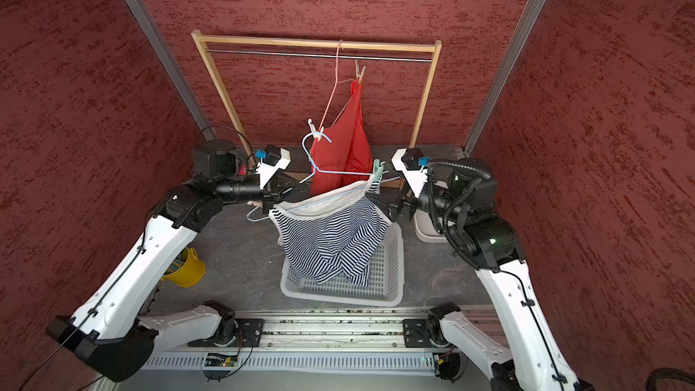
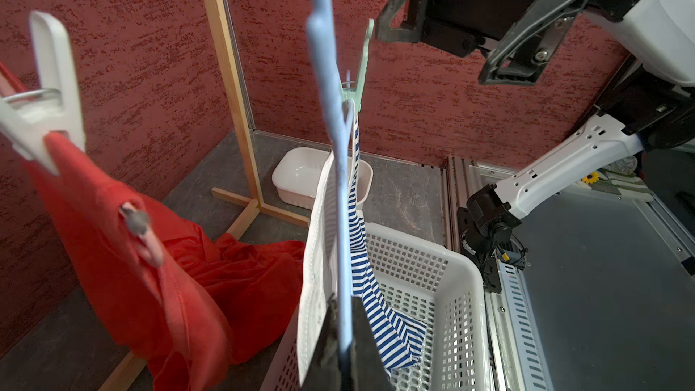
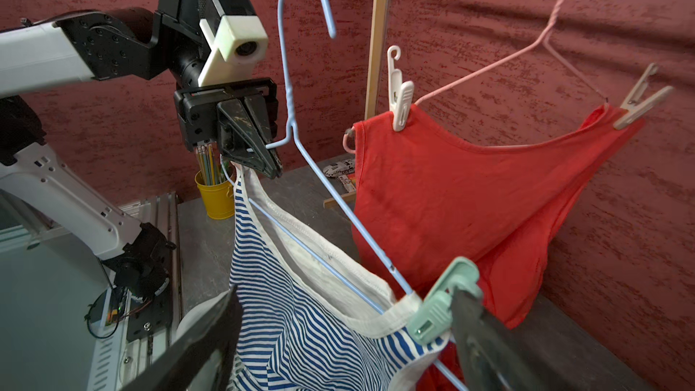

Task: Remove the clothespins securing tank tops to the hanger
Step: Place the tank top in the basket.

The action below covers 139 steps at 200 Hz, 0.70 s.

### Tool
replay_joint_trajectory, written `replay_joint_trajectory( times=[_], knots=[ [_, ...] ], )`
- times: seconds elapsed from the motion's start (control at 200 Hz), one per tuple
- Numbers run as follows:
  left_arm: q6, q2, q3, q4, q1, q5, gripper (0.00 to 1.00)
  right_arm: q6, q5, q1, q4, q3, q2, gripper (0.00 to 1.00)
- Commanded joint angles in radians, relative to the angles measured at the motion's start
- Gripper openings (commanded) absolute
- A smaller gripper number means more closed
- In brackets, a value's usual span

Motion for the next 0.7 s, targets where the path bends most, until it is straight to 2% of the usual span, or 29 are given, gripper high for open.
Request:
replay_joint_trajectory(
  times=[0.0, 0.24, 0.376, 0.471, 0.596, 0.626, 0.691],
  knots=[
    [0.031, -0.022, 0.001, 0.018, 0.009, 0.022, 0.0, -0.066, -0.106, -0.031, -0.001, 0.048, 0.024, 0.89],
    [0.042, -0.024, -0.005, 0.007, 0.042, 0.036, 0.0, -0.089, -0.3, -0.23, 0.1, 0.008, 0.056, 0.85],
    [0.043, -0.022, -0.01, 0.012, 0.067, 0.086, 0.0, -0.026, -0.552, -0.35, 0.217, -0.039, 0.085, 0.83],
    [0.041, -0.017, -0.024, 0.043, 0.082, 0.109, 0.0, 0.151, -0.732, -0.397, 0.48, -0.106, 0.114, 0.8],
    [0.04, 0.025, 0.002, 0.037, 0.083, 0.161, 0.0, 0.549, -0.811, -0.414, 1.03, -0.223, 0.123, 0.81],
    [0.039, 0.037, 0.01, 0.037, 0.079, 0.166, 0.0, 0.584, -0.82, -0.417, 1.07, -0.224, 0.13, 0.82],
    [0.047, 0.056, 0.021, 0.04, 0.053, 0.145, 0.0, 0.572, -0.814, -0.429, 1.052, -0.208, 0.142, 0.82]
  ],
)
